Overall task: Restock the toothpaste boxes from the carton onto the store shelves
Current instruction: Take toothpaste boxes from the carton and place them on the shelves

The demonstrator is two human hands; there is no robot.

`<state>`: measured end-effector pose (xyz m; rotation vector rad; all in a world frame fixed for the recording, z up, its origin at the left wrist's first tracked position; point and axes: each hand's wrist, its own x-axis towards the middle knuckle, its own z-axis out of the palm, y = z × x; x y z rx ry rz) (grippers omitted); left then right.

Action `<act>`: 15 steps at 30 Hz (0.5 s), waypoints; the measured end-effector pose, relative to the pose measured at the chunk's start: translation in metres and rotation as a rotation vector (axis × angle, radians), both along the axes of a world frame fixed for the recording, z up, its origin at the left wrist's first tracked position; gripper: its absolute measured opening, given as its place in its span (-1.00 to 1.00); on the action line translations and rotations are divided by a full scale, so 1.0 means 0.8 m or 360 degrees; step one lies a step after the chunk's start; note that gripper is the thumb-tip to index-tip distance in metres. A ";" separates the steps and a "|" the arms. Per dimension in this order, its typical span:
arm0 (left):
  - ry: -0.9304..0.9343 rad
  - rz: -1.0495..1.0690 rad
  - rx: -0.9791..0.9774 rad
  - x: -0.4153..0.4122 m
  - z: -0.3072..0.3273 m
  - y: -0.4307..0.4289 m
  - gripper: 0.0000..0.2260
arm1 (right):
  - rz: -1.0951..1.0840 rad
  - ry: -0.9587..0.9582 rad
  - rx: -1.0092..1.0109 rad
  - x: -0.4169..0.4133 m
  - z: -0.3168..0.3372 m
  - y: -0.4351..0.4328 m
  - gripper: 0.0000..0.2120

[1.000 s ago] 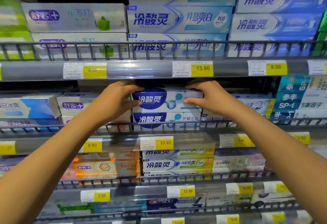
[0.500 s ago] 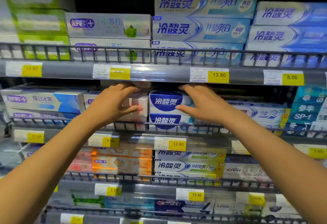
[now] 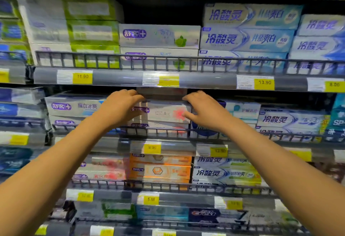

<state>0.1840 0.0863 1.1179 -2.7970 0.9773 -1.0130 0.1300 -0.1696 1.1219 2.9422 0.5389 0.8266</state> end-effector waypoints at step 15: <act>0.0167 0.0021 -0.0093 0.023 -0.003 0.005 -0.62 | -0.0166 0.0050 -0.0052 0.013 0.004 0.021 -0.61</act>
